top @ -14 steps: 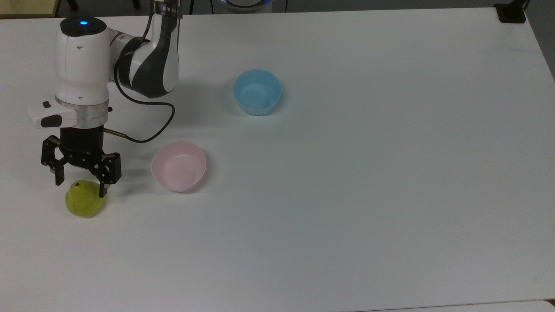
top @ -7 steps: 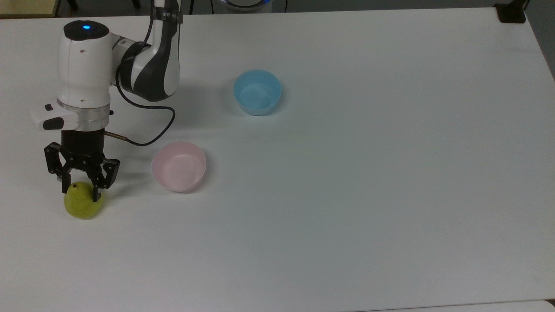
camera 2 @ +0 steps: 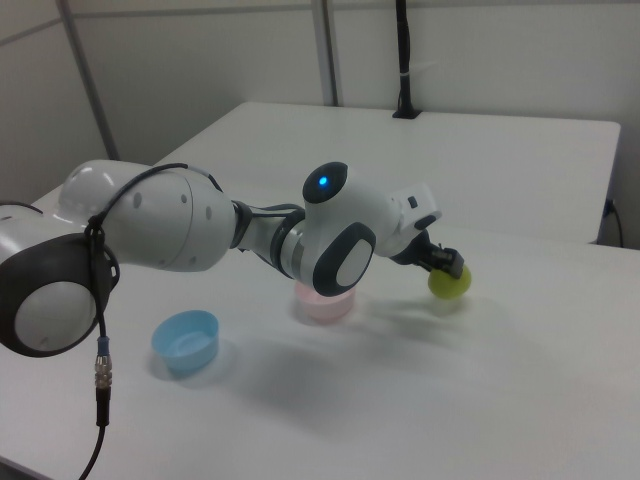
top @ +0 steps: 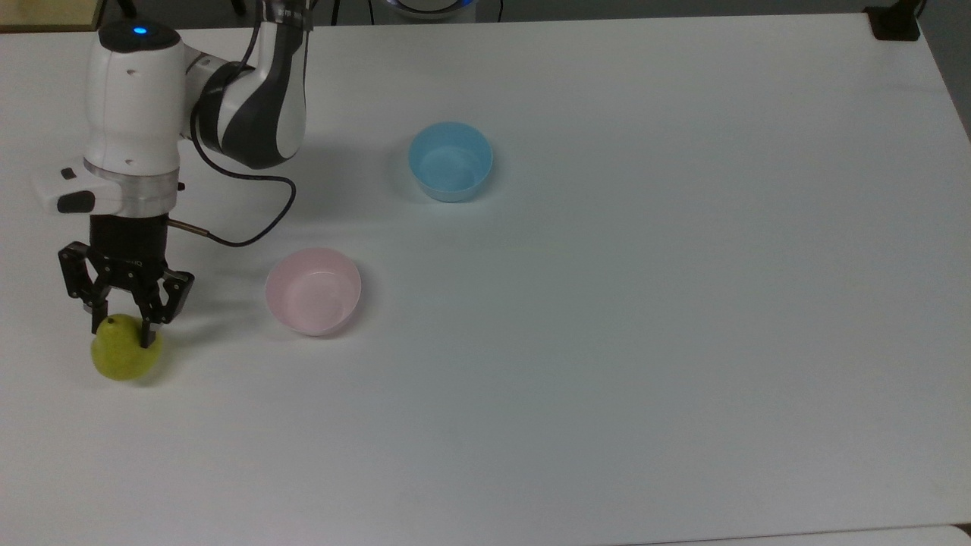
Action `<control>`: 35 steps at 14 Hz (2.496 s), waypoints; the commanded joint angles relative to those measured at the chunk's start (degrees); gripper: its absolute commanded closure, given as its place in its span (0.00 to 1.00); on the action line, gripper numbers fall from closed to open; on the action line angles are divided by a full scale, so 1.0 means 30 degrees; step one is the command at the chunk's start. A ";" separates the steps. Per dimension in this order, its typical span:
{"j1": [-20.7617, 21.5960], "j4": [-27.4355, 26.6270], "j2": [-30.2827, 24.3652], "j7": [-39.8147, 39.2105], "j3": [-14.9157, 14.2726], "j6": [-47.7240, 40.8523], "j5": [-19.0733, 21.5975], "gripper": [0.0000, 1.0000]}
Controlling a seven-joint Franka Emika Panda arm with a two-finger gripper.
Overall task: Place the pear in the bowl
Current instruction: 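Lift the green pear off the table, then carry the pear over the pink bowl and lower it inside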
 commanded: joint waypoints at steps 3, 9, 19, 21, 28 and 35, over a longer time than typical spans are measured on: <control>-0.0400 -0.3935 -0.3449 -0.1763 0.0005 0.0292 0.0185 0.54; 0.0213 -0.7749 -0.6792 -0.1591 0.0239 0.0117 0.0215 0.58; 0.3904 -0.9218 -0.7821 0.1572 0.0239 0.0057 0.0361 0.58; 0.4285 -0.9247 -0.7734 0.1721 0.0239 0.0057 0.0361 0.58; 0.4287 -0.9510 -0.7354 0.1721 0.0210 0.0028 0.0361 0.58; 0.4316 -0.9306 -0.6503 0.1750 0.0239 0.0204 0.0361 0.53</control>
